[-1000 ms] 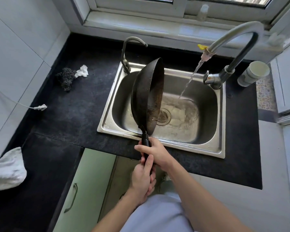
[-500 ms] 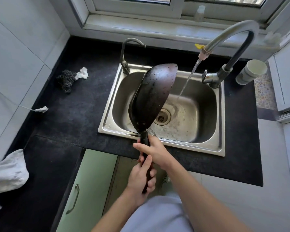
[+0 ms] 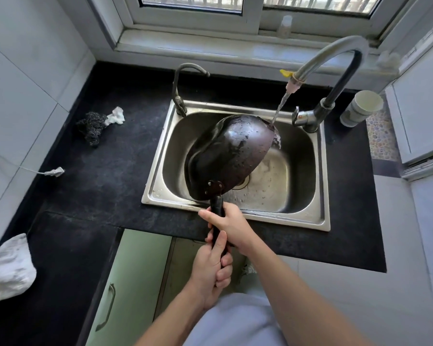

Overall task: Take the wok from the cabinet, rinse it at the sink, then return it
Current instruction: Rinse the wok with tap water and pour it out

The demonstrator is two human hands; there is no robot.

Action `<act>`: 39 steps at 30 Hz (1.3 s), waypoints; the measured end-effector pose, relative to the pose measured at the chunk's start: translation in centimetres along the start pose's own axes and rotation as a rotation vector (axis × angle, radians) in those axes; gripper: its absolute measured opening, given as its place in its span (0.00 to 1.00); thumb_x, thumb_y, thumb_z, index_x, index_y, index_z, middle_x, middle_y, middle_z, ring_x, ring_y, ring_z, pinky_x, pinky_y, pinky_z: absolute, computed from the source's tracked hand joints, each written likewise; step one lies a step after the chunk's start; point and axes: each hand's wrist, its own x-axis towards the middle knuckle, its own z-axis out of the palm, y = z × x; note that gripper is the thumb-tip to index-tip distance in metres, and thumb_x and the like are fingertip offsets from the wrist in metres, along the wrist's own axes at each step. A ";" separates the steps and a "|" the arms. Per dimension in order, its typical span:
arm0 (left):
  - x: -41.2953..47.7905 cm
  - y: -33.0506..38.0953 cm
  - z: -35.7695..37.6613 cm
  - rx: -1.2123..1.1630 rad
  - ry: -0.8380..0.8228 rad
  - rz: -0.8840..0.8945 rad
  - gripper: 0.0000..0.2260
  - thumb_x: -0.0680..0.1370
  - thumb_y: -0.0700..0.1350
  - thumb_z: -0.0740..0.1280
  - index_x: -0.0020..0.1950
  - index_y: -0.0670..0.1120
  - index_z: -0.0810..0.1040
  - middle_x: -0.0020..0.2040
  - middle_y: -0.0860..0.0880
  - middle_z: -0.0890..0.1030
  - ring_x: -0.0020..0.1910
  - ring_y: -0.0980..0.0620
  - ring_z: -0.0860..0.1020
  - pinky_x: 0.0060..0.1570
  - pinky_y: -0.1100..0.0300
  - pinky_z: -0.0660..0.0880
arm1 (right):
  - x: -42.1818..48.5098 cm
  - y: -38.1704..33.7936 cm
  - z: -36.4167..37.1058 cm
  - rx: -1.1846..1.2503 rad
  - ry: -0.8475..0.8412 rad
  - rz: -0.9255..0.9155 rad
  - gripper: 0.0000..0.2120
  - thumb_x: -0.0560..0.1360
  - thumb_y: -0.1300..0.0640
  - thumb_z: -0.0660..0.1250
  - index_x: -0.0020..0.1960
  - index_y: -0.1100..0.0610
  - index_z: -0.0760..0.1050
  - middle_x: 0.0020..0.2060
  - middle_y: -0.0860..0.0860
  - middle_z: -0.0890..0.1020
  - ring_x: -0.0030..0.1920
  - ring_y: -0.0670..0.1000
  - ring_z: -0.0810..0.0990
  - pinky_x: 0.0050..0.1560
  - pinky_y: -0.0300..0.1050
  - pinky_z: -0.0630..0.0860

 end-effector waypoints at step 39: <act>3.5 0.8 6.8 0.240 0.048 0.240 0.17 0.82 0.53 0.60 0.41 0.41 0.68 0.25 0.47 0.67 0.15 0.53 0.60 0.19 0.68 0.58 | 1.5 -4.7 -7.2 -0.180 -0.022 -0.203 0.09 0.80 0.57 0.68 0.48 0.61 0.72 0.27 0.52 0.78 0.27 0.54 0.79 0.35 0.51 0.78</act>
